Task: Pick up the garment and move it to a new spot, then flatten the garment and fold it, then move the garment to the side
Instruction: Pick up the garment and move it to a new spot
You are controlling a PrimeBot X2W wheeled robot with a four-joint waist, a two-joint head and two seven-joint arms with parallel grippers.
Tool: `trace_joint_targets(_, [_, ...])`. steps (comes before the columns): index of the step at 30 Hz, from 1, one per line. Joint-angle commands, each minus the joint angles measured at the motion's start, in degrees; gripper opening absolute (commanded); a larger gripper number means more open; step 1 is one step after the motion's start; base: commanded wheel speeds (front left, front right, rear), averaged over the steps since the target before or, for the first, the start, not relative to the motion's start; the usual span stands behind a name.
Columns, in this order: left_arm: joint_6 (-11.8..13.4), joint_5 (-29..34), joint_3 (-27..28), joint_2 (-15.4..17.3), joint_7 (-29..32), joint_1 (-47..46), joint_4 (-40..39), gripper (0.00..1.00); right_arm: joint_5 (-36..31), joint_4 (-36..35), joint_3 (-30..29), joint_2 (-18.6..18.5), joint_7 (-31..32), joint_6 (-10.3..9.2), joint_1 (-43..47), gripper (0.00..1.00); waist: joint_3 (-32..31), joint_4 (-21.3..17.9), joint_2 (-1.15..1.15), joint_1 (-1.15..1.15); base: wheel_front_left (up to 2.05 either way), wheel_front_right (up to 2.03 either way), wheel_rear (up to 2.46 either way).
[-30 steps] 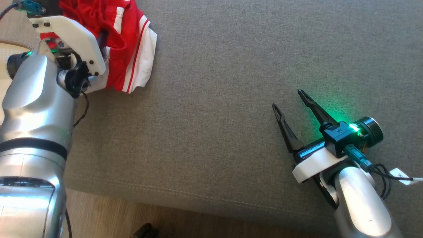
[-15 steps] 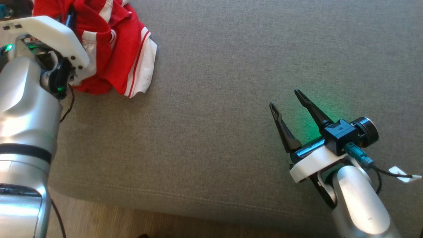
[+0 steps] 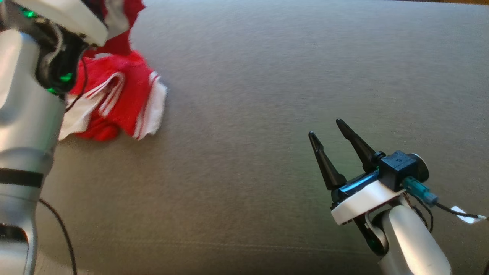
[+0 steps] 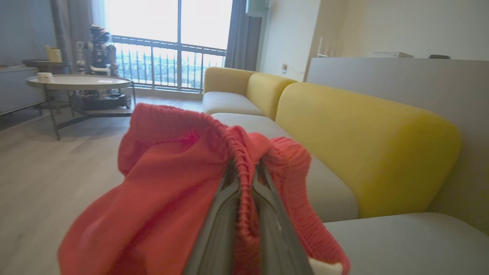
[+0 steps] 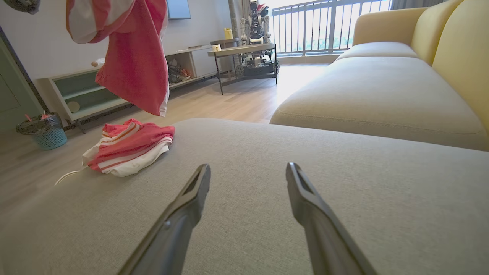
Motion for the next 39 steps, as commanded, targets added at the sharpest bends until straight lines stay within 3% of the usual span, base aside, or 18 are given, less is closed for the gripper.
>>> trace_joint_targets(1, [0.0, -0.59, 0.81, 2.55, 0.35, -2.96, -3.61, 0.0, 0.64, -2.33, 1.37, 0.37, -0.54, -0.02, -0.65, 1.0, -2.71, -4.5, -0.01, 0.01, 0.0, 0.0, 0.0])
trace_joint_targets(13, [0.0, -2.36, -6.62, 2.85, 4.57, -2.23, -18.24, 0.0, 2.99, -8.72, 0.68, 0.37, -0.54, -0.02, -2.5, 1.0, -0.46, -20.85, -0.01, 0.01, 0.0, 0.0, 0.0])
trace_joint_targets(21, [0.0, 0.92, -13.07, 2.17, 2.47, 3.2, -23.8, 0.0, 5.21, -13.65, -1.37, 0.37, -0.54, -0.02, -2.73, 1.0, 4.39, -29.79, -0.01, 0.01, 0.0, 0.0, 0.0])
trace_joint_targets(27, [0.19, 11.68, -22.84, 5.08, -4.46, 11.01, -19.98, 0.0, 5.91, -14.16, -2.26, 0.37, -0.54, -0.02, -2.4, 1.0, 7.31, -33.08, -0.01, 0.01, 0.0, 0.0, 0.0])
trace_joint_targets(31, [1.56, 14.71, -26.29, 4.35, -7.3, 16.32, -14.04, 0.0, 5.98, -13.88, -2.1, 0.37, -0.54, -0.02, -2.08, 1.0, 7.55, -33.67, -0.01, 0.01, 0.0, 0.0, 0.0])
trace_joint_targets(34, [3.98, 15.9, -26.46, 2.96, -8.73, 18.58, -10.75, 0.0, 5.67, -13.59, -2.25, 0.37, -0.54, -0.02, -1.79, 1.0, 6.83, -33.06, -0.01, 0.01, 0.0, 0.0, 0.0])
trace_joint_targets(35, [4.79, 16.09, -26.18, 2.35, -9.07, 19.1, -10.13, 0.2, 5.44, -13.48, -2.23, 0.37, -0.54, -0.02, -1.71, 1.0, 6.4, -32.61, -0.01, 0.01, 0.0, 0.0, 0.0])
trace_joint_targets(36, [5.6, 16.23, -25.78, 1.76, -9.32, 19.59, -9.72, 1.0, 5.16, -13.41, -2.18, 0.37, -0.54, -0.02, -1.63, 1.0, 5.93, -32.05, -0.01, 0.01, 0.0, 0.0, 0.0])
trace_joint_targets(39, [8.07, 15.76, -23.34, 0.26, -9.72, 21.26, -10.02, 1.0, 4.1, -13.09, -1.54, 0.37, -0.54, -0.02, -1.26, 1.0, 4.06, -30.07, -0.01, 0.01, 0.0, 0.0, 0.0])
